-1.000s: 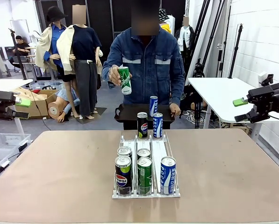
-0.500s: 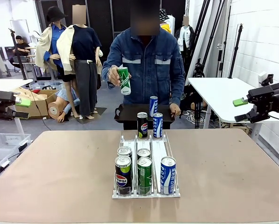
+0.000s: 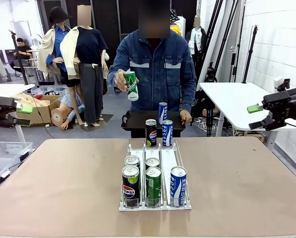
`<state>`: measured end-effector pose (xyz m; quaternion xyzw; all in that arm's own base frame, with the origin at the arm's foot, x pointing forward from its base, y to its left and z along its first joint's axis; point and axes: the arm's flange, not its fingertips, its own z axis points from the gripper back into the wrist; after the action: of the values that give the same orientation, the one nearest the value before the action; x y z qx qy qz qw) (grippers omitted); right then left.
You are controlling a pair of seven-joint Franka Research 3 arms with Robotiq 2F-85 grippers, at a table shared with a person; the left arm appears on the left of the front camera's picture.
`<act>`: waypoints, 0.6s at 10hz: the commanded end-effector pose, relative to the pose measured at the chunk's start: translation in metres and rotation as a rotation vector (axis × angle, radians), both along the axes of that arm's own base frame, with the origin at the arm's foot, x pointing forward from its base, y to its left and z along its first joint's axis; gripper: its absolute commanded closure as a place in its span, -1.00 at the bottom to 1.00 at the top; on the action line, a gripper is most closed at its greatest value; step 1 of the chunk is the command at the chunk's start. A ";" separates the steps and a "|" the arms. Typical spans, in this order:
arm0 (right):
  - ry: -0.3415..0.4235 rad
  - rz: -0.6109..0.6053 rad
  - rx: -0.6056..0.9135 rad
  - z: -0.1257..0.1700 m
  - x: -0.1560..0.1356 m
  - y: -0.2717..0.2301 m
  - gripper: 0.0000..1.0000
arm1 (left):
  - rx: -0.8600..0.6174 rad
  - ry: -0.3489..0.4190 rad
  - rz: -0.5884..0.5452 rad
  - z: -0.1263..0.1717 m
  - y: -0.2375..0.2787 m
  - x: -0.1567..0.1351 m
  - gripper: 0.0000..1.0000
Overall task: Retrieve and hand over the desired beverage to the person.
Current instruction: Pick up another can of the same type that the person held from the Automatic Can Dispenser.
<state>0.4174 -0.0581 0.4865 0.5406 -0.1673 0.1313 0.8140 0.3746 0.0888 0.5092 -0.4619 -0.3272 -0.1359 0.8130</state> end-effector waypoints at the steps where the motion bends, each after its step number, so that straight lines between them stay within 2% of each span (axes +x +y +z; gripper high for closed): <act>1: 0.000 0.001 0.001 0.000 0.000 0.000 -1.00 | -0.009 -0.009 -0.005 0.000 0.002 -0.001 -1.00; 6: 0.000 0.001 0.001 0.000 0.000 0.000 -1.00 | -0.009 -0.009 -0.005 0.000 0.002 -0.001 -1.00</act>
<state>0.4174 -0.0581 0.4865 0.5406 -0.1673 0.1313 0.8140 0.3746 0.0888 0.5092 -0.4619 -0.3272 -0.1359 0.8130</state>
